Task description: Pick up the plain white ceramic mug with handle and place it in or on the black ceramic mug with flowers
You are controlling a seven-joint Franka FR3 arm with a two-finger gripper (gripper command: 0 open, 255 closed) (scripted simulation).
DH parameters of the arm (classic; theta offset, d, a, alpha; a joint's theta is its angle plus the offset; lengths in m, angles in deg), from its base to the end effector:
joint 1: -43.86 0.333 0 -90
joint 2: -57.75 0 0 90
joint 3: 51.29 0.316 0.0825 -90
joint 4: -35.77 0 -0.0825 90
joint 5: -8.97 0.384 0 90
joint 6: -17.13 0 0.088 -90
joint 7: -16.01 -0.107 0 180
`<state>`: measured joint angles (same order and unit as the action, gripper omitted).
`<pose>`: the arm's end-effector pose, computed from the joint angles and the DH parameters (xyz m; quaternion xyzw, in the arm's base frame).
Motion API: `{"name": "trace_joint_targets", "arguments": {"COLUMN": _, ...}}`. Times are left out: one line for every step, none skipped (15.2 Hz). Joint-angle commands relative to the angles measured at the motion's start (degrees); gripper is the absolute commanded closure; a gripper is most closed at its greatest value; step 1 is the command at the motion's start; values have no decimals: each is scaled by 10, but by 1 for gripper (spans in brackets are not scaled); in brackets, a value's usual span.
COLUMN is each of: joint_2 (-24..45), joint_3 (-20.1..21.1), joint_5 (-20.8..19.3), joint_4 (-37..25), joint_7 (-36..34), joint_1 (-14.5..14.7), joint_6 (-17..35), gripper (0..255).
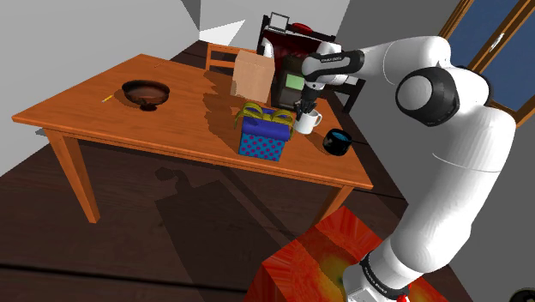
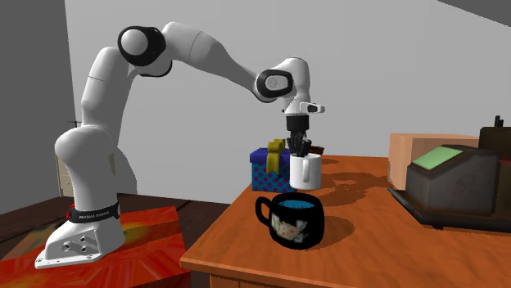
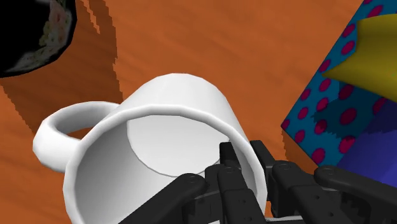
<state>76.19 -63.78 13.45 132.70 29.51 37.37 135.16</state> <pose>0.6228 -0.1961 0.4182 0.9979 -0.0589 0.0265 0.0068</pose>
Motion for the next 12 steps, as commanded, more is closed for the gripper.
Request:
{"name": "trace_joint_targets", "arguments": {"joint_2": -5, "joint_3": 0, "joint_5": -2, "joint_4": -13, "joint_7": -2, "joint_1": 1, "joint_6": -18, "gripper": 255}}
{"name": "trace_joint_targets", "arguments": {"joint_2": -7, "joint_3": -1, "joint_5": -2, "joint_4": -18, "joint_7": -2, "joint_1": 1, "joint_6": -25, "gripper": 255}}
{"name": "trace_joint_targets", "arguments": {"joint_2": -8, "joint_3": -1, "joint_5": -3, "joint_4": -23, "joint_7": -3, "joint_1": 1, "joint_6": -32, "gripper": 255}}
{"name": "trace_joint_targets", "arguments": {"joint_2": -10, "joint_3": -1, "joint_5": -3, "joint_4": -29, "joint_7": -3, "joint_1": 1, "joint_6": -39, "gripper": 255}}
{"name": "trace_joint_targets", "arguments": {"joint_2": -12, "joint_3": -1, "joint_5": -4, "joint_4": -35, "joint_7": -3, "joint_1": 1, "joint_6": -46, "gripper": 255}}
{"name": "trace_joint_targets", "arguments": {"joint_2": -13, "joint_3": -1, "joint_5": -4, "joint_4": -40, "joint_7": -4, "joint_1": 1, "joint_6": -53, "gripper": 255}}
{"name": "trace_joint_targets", "arguments": {"joint_2": -14, "joint_3": -2, "joint_5": -5, "joint_4": -46, "joint_7": -4, "joint_1": 1, "joint_6": -60, "gripper": 255}}
{"name": "trace_joint_targets", "arguments": {"joint_2": -16, "joint_3": -2, "joint_5": -5, "joint_4": -52, "joint_7": -4, "joint_1": 0, "joint_6": -67, "gripper": 255}}
{"name": "trace_joint_targets", "arguments": {"joint_2": -17, "joint_3": -2, "joint_5": -6, "joint_4": -59, "joint_7": -5, "joint_1": 0, "joint_6": -75, "gripper": 255}}
{"name": "trace_joint_targets", "arguments": {"joint_2": -17, "joint_3": -2, "joint_5": -6, "joint_4": -65, "joint_7": -5, "joint_1": 0, "joint_6": -82, "gripper": 255}}
{"name": "trace_joint_targets", "arguments": {"joint_2": -18, "joint_3": -2, "joint_5": -6, "joint_4": -72, "joint_7": -5, "joint_1": 0, "joint_6": -89, "gripper": 255}}
{"name": "trace_joint_targets", "arguments": {"joint_2": -19, "joint_3": -2, "joint_5": -6, "joint_4": -78, "joint_7": -5, "joint_1": 0, "joint_6": -97, "gripper": 255}}
